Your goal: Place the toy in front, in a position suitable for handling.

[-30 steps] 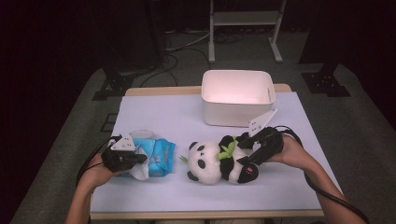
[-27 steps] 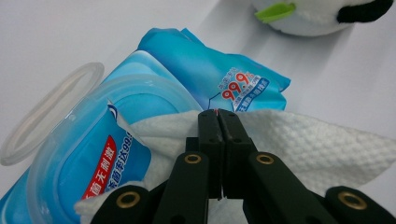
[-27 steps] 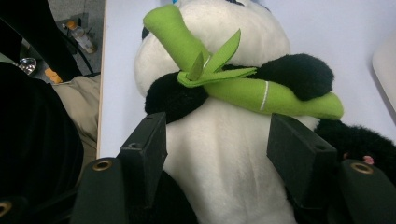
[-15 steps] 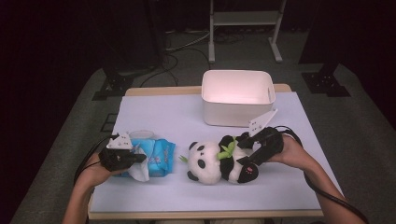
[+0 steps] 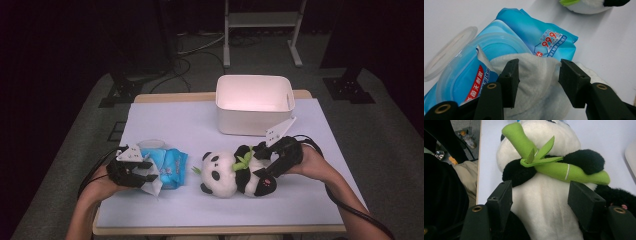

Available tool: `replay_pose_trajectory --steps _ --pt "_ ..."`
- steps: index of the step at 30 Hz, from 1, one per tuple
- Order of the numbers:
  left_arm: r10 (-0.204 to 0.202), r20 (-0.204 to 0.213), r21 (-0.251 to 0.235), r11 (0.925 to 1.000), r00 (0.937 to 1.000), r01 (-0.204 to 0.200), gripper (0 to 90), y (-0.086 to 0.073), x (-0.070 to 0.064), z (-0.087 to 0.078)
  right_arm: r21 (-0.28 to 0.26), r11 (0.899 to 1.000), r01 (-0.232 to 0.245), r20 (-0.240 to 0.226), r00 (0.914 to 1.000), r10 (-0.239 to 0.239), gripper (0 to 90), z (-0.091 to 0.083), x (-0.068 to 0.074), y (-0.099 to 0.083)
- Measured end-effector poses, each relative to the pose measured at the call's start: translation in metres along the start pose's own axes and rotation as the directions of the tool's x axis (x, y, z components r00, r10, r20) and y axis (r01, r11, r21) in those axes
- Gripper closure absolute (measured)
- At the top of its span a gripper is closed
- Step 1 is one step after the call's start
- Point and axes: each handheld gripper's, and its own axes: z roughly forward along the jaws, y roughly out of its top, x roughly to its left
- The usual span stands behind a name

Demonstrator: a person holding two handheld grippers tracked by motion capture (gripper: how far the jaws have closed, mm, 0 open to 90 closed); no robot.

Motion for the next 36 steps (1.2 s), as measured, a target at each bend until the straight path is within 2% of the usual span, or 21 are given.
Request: replay_pose_trajectory --steps 4,7,9,12,16,19,23,27,30,35,36 --pt "-0.006 0.003 -0.001 1.0000 1.0000 0.006 44.4 0.000 0.000 0.003 0.003 1.000 0.004 -0.002 1.0000 -0.004 35.0 0.002 0.000 0.000" --pt "0.006 -0.015 0.004 1.0000 0.9999 -0.006 48.1 0.000 0.000 0.003 0.002 1.000 0.005 -0.006 1.0000 -0.005 35.0 0.003 0.000 0.000" --pt "0.016 -0.020 0.015 0.9998 0.9997 -0.015 56.7 0.000 0.000 0.005 0.002 1.000 0.004 -0.006 1.0000 -0.004 35.0 0.003 0.000 0.000" --pt "0.024 -0.032 0.008 0.9997 0.9992 -0.024 61.7 0.001 -0.001 0.007 0.000 1.000 0.002 -0.006 1.0000 -0.002 35.0 0.003 0.000 0.000" --pt "0.026 -0.052 0.029 0.9993 0.9983 -0.025 78.1 0.004 0.001 0.007 -0.003 1.000 0.002 -0.005 1.0000 -0.002 35.0 0.002 0.000 0.000" --pt "0.041 -0.053 0.050 0.9980 0.9978 -0.038 83.3 0.008 0.002 0.007 -0.004 1.000 0.004 -0.004 1.0000 -0.004 35.0 0.001 0.000 -0.001" --pt "0.017 -0.030 0.012 0.9998 0.9994 -0.016 86.4 0.014 0.004 0.003 -0.012 1.000 -0.004 -0.001 1.0000 0.004 35.0 -0.002 -0.001 -0.002" --pt "0.014 -0.018 -0.005 0.9999 0.9997 -0.014 86.8 0.018 0.004 -0.001 -0.016 1.000 -0.001 0.001 1.0000 0.001 34.8 -0.003 0.000 -0.002" --pt "-0.001 -0.003 -0.038 0.9993 1.0000 0.000 87.1 0.021 0.005 -0.006 -0.017 1.000 -0.004 0.000 1.0000 0.004 34.9 -0.004 -0.001 -0.003" --pt "0.015 0.003 -0.049 0.9987 0.9999 -0.015 87.1 0.030 0.003 -0.010 -0.021 1.000 -0.007 0.000 1.0000 0.007 34.7 -0.005 0.000 -0.003" --pt "0.010 0.011 -0.065 0.9979 0.9999 -0.010 87.1 0.032 0.002 -0.011 -0.020 1.000 -0.005 0.001 1.0000 0.005 34.8 -0.005 -0.001 -0.003"
